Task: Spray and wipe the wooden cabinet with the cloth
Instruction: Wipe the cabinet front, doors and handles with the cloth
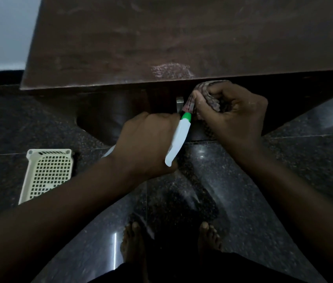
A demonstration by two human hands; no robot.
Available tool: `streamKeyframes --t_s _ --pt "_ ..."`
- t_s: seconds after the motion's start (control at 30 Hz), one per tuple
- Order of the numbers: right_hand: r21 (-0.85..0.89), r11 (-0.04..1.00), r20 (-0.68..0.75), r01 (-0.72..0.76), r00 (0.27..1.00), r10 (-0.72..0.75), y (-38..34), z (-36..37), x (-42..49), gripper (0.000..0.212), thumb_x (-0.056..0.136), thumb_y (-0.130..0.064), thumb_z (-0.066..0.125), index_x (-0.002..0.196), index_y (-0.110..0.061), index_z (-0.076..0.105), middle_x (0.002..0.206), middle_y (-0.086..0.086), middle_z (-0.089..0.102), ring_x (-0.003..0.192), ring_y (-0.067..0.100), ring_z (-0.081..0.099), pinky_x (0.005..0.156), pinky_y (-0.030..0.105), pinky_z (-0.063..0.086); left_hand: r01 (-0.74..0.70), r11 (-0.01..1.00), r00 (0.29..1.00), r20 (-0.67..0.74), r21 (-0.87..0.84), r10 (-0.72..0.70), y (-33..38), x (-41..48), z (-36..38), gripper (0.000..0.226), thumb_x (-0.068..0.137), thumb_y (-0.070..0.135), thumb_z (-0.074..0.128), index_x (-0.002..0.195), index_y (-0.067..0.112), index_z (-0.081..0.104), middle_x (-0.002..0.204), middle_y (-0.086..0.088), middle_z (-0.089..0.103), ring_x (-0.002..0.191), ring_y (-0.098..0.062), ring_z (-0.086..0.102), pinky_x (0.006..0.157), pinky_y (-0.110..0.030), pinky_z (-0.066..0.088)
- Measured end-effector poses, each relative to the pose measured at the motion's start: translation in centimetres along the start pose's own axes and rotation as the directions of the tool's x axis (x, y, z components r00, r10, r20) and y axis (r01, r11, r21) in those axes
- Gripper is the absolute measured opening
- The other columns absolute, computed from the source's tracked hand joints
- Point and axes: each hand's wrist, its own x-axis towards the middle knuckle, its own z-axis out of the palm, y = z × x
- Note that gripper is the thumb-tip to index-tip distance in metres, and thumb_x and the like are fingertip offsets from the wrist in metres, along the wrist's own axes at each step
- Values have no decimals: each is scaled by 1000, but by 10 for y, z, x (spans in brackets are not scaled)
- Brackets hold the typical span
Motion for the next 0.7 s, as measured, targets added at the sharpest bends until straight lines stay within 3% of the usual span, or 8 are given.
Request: streamKeyframes --t_s 0.13,0.23,0.3,0.37,0.43,0.57,0.7 --pt "-9 1000 -56 4 998 -5 -9 -8 3 12 88 -28 75 80 -21 70 70 -16 63 66 -13 55 64 9 44 29 997 1000 10 76 -30 -9 -7 -25 24 54 20 65 72 18 48 58 1 56 45 -28 52 48 -14 5" --pt "26 999 -118 -42 992 45 -20 -15 5 11 88 -24 75 79 -23 68 72 -27 59 65 -17 53 65 7 42 45 996 999 8 81 -46 -16 -17 -46 32 57 19 67 72 21 38 63 0 58 49 -28 53 51 -13 5" --pt "20 999 -138 -48 989 50 -28 -18 11 10 87 -25 75 81 -20 69 76 -20 64 69 -13 56 66 9 44 46 996 999 -3 77 -46 -21 -23 -58 25 62 22 62 72 20 39 65 -1 58 51 -29 53 50 -15 6" --pt "-41 999 -131 -24 991 18 -40 -18 21 11 86 -26 75 86 -17 69 83 -1 68 73 -1 59 70 8 44 55 996 998 -18 73 -54 -23 -29 -68 15 65 25 55 72 18 43 64 -1 58 50 -30 53 50 -14 7" --pt "-115 993 -26 19 999 -22 -50 -13 36 13 85 -27 73 88 -16 68 88 3 68 81 11 59 72 10 41 68 996 997 -37 62 -66 -25 -35 -75 13 67 25 53 72 17 45 64 -1 57 51 -31 52 48 -18 8" --pt "-319 942 315 105 949 1 -59 1 56 25 88 -41 63 92 -16 64 93 2 63 95 25 56 82 35 41 89 996 994 -67 21 -88 -27 -46 -81 12 70 23 53 72 17 43 64 0 56 52 -30 51 48 -26 13" --pt "-320 931 443 176 896 -18 -65 13 62 25 90 -43 58 93 -18 60 94 -1 57 97 24 52 82 36 36 109 994 988 -113 20 -106 -30 -56 -85 16 67 20 54 72 19 39 62 2 53 47 -24 39 48 -17 8"
